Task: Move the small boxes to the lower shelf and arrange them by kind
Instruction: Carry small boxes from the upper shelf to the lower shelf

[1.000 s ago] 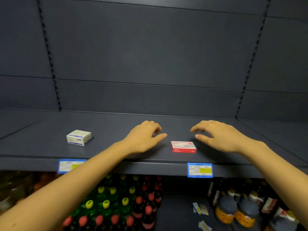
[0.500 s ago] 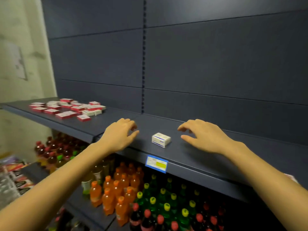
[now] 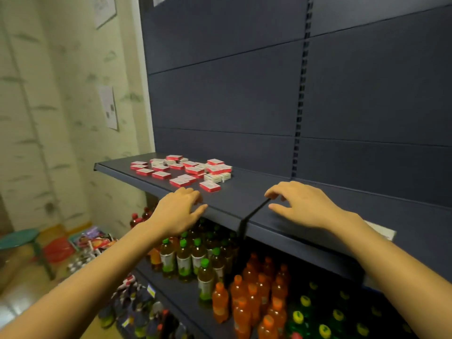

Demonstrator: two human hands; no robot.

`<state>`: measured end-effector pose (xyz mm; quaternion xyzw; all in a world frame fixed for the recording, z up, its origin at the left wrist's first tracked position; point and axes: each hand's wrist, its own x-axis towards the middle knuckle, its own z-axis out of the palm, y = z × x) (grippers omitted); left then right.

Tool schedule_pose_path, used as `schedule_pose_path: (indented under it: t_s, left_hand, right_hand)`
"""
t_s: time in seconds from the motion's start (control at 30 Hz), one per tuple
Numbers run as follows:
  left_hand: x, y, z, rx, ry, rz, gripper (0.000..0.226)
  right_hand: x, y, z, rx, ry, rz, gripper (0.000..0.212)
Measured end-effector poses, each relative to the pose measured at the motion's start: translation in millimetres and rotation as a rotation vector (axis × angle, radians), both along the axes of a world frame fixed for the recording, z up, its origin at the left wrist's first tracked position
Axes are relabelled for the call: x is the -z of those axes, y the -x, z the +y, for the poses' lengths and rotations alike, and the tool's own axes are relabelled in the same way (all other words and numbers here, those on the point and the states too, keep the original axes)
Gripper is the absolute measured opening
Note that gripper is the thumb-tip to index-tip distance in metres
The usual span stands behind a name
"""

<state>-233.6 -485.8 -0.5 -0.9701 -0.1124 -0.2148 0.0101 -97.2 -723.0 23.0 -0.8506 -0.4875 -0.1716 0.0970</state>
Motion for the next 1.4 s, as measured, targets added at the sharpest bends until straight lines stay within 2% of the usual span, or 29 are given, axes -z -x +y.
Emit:
schedule_pose_path:
  t_s: [0.3, 0.53, 0.67, 0.77, 1.1, 1.2, 1.3, 1.4]
  left_hand:
    - [12.2, 20.9, 99.2, 0.015, 0.005, 0.03, 0.036]
    - [18.9, 3.6, 153.0, 0.073, 0.0, -0.015, 0.037]
    - [19.1, -19.6, 186.5, 0.094, 0.025, -0.021, 0.036]
    - [18.8, -44.7, 209.9, 0.119, 0.058, -0.004, 0.036]
    - [19.0, -124.4, 266.0, 0.27, 0.161, 0.073, 0.035]
    - [17.6, -136.3, 278.9, 0.327, 0.213, 0.118, 0.039]
    - [14.5, -147.2, 288.8, 0.394, 0.247, 0.192, 0.043]
    - [11.9, -156.8, 295.6, 0.482, 0.326, 0.261, 0.043]
  right_hand:
    - [7.4, 2.6, 122.4, 0.052, 0.022, 0.03, 0.036]
    - [14.2, -23.5, 184.6, 0.141, 0.068, -0.01, 0.037]
    - [14.7, -46.0, 209.4, 0.198, 0.106, -0.014, 0.047]
    - [17.5, -62.3, 223.9, 0.241, 0.164, -0.016, 0.041]
    - [30.7, -93.9, 249.9, 0.32, 0.254, 0.011, 0.045]
    - [19.7, -92.1, 246.8, 0.339, 0.279, 0.04, 0.037]
    - [12.2, -88.4, 240.9, 0.373, 0.293, 0.01, 0.049]
    - [6.2, -84.3, 238.4, 0.399, 0.263, 0.002, 0.051]
